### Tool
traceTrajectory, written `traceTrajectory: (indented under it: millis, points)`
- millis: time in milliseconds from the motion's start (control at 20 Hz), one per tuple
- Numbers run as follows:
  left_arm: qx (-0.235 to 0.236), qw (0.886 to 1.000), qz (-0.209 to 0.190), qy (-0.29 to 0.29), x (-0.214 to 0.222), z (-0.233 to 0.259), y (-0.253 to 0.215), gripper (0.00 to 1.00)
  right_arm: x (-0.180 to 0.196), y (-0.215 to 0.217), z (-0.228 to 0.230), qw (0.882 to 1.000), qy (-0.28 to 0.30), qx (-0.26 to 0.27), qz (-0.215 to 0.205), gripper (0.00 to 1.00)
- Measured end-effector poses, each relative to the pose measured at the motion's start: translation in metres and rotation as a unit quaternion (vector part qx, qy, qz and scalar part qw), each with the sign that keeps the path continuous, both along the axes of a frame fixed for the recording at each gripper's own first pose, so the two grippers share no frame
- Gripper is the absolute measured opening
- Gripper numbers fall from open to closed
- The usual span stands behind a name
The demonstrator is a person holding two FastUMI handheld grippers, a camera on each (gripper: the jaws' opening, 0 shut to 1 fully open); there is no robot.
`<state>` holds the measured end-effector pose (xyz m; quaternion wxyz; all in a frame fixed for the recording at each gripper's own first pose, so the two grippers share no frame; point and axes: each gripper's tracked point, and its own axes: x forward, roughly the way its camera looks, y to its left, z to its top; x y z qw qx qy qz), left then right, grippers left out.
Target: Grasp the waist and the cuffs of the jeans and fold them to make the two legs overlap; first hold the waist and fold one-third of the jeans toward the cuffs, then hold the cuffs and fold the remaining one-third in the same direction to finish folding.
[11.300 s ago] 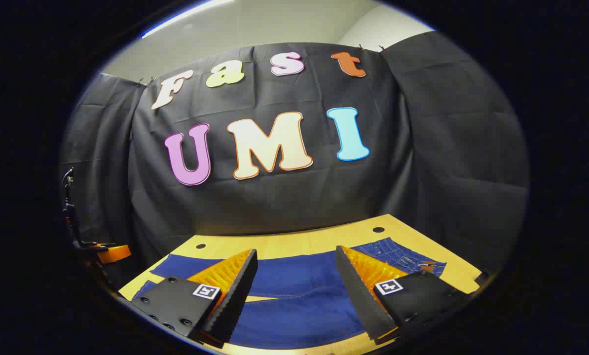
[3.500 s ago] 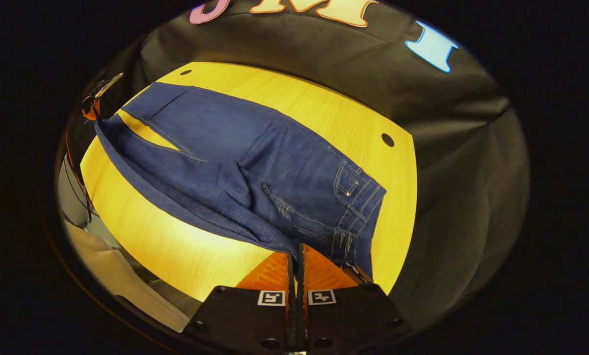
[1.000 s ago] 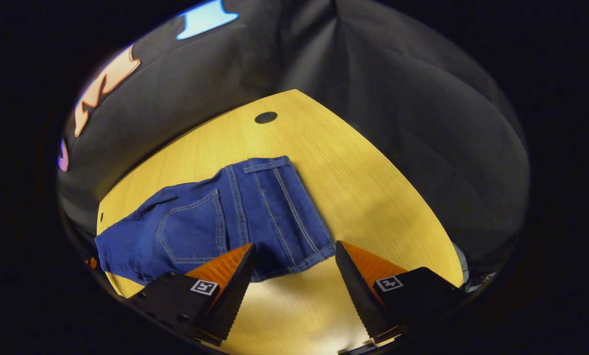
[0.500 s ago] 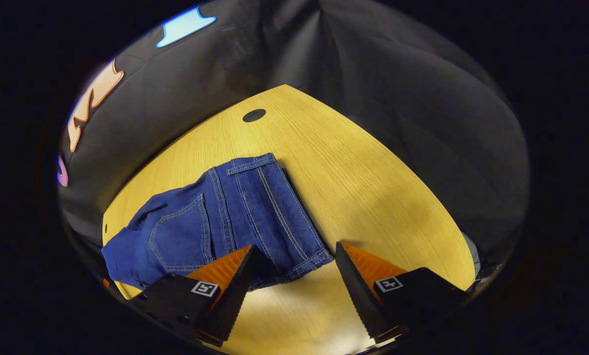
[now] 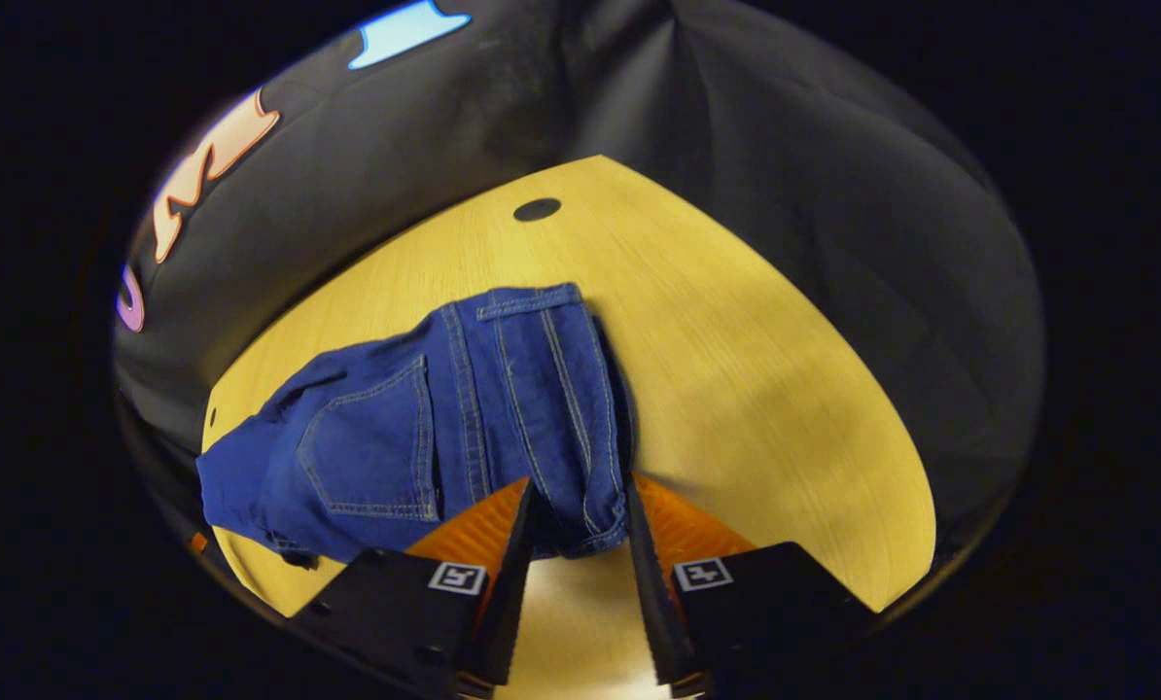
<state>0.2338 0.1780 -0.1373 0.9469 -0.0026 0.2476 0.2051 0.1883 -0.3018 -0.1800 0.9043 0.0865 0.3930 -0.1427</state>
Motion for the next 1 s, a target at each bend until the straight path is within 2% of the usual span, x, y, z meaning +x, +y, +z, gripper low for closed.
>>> traceTrajectory:
  millis: [200,250,400,450,500,700,1000]
  points:
    - [-0.007,1.000,0.010,0.001,0.002,0.002,-0.002,0.96,0.000,0.002,-0.001,1.000,-0.011,0.002,0.002,0.32]
    - [-0.010,1.000,0.010,-0.003,0.004,0.005,-0.001,0.96,0.001,0.003,-0.002,1.000,-0.014,0.011,-0.001,0.31]
    - [-0.011,1.000,-0.007,-0.006,0.003,0.003,-0.002,0.96,0.001,0.003,0.005,0.999,-0.035,0.024,-0.021,0.12]
    - [-0.010,1.000,-0.013,-0.003,0.002,0.000,-0.001,0.96,0.002,0.000,0.007,0.998,-0.044,0.020,-0.033,0.11]
    - [-0.010,1.000,-0.018,-0.001,0.001,-0.002,-0.002,0.96,-0.001,0.004,0.006,0.999,-0.040,0.013,-0.031,0.03]
    - [-0.018,0.999,-0.030,-0.011,-0.001,0.003,-0.004,0.96,-0.001,0.008,0.021,0.998,-0.046,-0.035,-0.026,0.05]
    - [-0.060,0.996,-0.052,-0.034,-0.004,0.008,-0.008,0.96,0.003,0.041,0.073,0.994,-0.093,-0.037,-0.039,0.04]
